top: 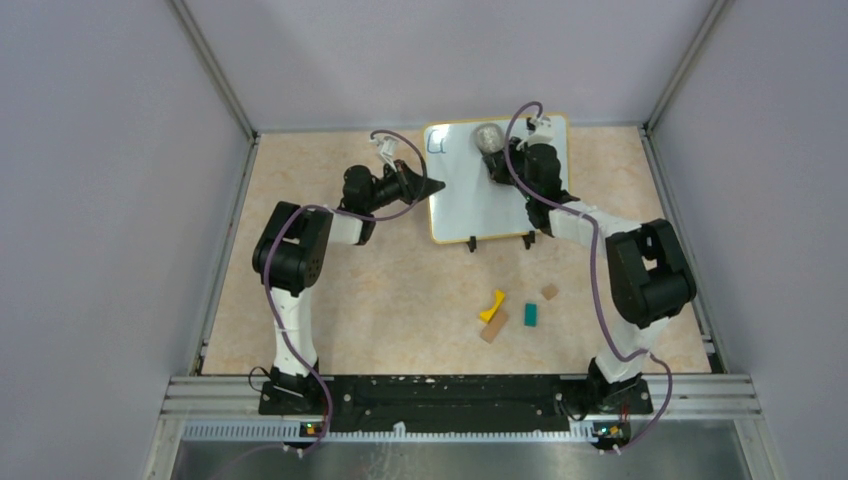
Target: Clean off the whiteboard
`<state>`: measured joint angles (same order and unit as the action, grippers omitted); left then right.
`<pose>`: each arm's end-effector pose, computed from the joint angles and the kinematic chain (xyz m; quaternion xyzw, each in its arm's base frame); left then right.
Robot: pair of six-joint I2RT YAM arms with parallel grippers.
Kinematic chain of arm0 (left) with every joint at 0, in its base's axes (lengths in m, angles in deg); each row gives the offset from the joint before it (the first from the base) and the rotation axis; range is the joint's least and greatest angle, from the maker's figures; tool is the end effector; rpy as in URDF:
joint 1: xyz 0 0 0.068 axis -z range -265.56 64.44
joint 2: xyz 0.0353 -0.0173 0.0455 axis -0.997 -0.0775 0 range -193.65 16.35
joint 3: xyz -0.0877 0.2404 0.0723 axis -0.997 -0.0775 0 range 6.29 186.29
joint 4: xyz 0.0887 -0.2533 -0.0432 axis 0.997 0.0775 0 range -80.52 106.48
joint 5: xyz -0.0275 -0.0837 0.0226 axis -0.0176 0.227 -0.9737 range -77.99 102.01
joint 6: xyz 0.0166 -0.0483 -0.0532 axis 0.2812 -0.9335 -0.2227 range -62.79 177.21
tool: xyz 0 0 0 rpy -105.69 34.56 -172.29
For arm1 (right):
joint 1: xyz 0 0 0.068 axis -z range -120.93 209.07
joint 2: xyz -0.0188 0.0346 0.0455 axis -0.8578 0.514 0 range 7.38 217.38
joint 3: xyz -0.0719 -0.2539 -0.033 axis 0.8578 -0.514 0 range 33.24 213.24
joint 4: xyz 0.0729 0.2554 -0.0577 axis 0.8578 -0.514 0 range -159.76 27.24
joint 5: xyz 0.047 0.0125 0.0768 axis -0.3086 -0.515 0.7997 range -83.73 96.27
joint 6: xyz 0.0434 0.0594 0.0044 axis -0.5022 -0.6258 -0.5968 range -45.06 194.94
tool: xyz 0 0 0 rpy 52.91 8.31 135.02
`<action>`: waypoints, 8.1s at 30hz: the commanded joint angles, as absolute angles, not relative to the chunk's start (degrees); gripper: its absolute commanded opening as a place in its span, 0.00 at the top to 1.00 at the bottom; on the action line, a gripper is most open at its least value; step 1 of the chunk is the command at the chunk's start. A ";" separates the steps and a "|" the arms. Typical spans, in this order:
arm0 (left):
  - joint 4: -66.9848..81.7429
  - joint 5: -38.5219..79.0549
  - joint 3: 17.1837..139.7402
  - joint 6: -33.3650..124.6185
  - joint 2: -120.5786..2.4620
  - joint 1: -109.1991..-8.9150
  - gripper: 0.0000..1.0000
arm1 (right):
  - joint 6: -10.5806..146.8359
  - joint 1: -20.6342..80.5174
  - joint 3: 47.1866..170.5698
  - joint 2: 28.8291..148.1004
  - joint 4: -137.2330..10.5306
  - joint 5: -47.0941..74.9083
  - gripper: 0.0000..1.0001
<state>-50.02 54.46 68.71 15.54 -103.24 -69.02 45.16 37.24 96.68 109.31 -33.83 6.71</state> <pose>0.4247 -0.1695 0.1591 0.1145 0.6870 -0.5461 0.4656 0.4125 0.1657 0.2299 0.0505 0.7619 0.2837 0.5800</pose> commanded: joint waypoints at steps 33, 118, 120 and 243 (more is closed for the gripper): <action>-44.74 45.53 66.96 36.46 -103.36 -69.82 1.00 | 46.73 35.02 108.31 115.27 -38.68 3.55 1.00; -43.79 44.68 67.03 37.83 -103.05 -69.74 1.00 | 44.27 44.87 106.93 116.65 -40.13 17.18 1.00; -43.78 44.53 66.94 37.95 -102.94 -69.71 1.00 | 45.01 41.29 108.78 117.84 -40.58 17.17 1.00; -37.16 38.48 67.38 46.75 -100.47 -68.15 1.00 | 50.51 39.86 102.63 109.89 -49.26 -7.41 1.00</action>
